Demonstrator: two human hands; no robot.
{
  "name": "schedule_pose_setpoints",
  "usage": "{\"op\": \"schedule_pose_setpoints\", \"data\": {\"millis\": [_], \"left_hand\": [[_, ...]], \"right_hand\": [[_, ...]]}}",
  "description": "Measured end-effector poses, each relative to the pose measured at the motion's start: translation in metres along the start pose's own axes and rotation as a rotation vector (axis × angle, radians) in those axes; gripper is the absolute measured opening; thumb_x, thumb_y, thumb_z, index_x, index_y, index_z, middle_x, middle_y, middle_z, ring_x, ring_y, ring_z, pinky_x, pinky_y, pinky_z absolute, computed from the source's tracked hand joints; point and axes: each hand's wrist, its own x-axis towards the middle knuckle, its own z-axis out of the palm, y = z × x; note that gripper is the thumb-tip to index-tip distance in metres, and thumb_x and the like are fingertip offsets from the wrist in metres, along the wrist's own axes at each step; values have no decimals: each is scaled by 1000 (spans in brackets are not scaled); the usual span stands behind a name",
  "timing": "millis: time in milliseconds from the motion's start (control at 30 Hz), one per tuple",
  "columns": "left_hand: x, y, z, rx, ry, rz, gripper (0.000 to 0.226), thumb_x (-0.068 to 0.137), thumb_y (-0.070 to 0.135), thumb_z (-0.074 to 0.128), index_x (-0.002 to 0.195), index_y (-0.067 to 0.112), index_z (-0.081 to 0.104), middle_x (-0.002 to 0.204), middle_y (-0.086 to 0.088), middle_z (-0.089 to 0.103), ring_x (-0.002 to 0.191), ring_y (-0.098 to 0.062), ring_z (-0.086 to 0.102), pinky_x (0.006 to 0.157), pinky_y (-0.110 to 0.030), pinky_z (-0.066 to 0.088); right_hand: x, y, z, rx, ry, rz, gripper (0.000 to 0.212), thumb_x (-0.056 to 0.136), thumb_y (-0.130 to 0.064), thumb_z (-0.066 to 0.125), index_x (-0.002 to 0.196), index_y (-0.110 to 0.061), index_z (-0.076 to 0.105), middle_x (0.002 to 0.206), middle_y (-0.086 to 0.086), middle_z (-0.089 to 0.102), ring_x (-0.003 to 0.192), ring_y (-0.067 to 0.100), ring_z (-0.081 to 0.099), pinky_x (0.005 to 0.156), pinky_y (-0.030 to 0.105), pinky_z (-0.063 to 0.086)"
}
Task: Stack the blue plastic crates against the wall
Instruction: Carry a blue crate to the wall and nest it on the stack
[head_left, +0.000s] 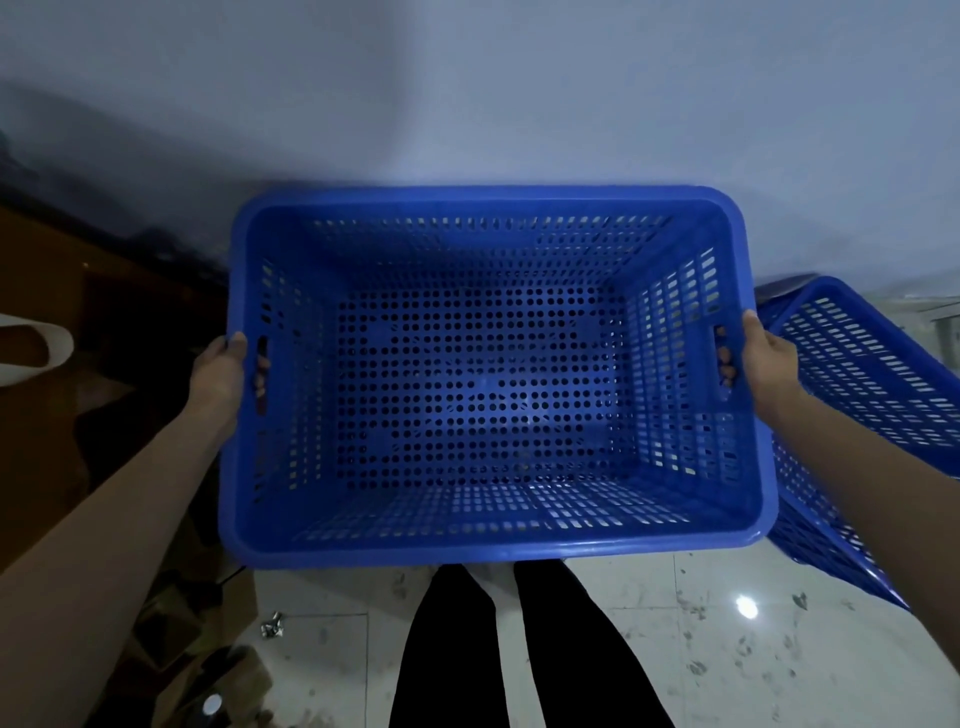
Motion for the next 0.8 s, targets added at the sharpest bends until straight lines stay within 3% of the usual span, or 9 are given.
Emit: {"op": "schedule_pose_setpoints", "data": {"millis": [133, 233, 333, 533, 700, 800], "left_hand": [[2, -1, 2, -16, -8, 14, 29, 104, 38, 38, 104, 15, 56, 73, 0, 52, 55, -14, 44, 51, -29, 41], [1, -2, 7, -3, -15, 35, 30, 104, 39, 38, 91, 18, 55, 70, -2, 50, 53, -16, 42, 48, -29, 40], [2, -6, 11, 72, 14, 95, 31, 104, 39, 35, 101, 14, 52, 71, -3, 49, 54, -17, 42, 43, -25, 40], [8, -17, 14, 311, 154, 228, 37, 102, 48, 29, 81, 22, 46, 73, -5, 53, 61, -24, 50, 66, -39, 45], [8, -18, 16, 442, 225, 254, 44, 99, 53, 26, 87, 17, 48, 82, -12, 59, 74, -34, 60, 73, -47, 50], [10, -18, 9, 436, 233, 285, 48, 100, 52, 28, 97, 11, 52, 81, -10, 59, 77, -36, 62, 76, -52, 54]], "right_hand": [[6, 3, -2, -7, 5, 6, 44, 99, -48, 47, 88, -8, 61, 66, 9, 51, 55, 22, 43, 56, 40, 40], [11, 5, -5, -24, 20, 18, 45, 98, -52, 47, 85, -11, 63, 67, 9, 53, 55, 23, 44, 60, 41, 41], [12, 4, -2, -54, 41, -4, 49, 97, -57, 45, 80, -15, 65, 66, 8, 52, 55, 22, 43, 58, 40, 41], [8, 7, -3, -102, 18, -52, 52, 97, -59, 40, 75, -16, 59, 64, 10, 49, 53, 21, 41, 54, 39, 38], [4, 5, -2, -120, 0, -87, 54, 96, -61, 40, 72, -15, 54, 63, 11, 46, 52, 21, 39, 51, 37, 36], [1, 7, -2, -99, -36, -81, 61, 80, -73, 41, 73, -14, 54, 63, 11, 44, 52, 22, 37, 51, 38, 35]]}}
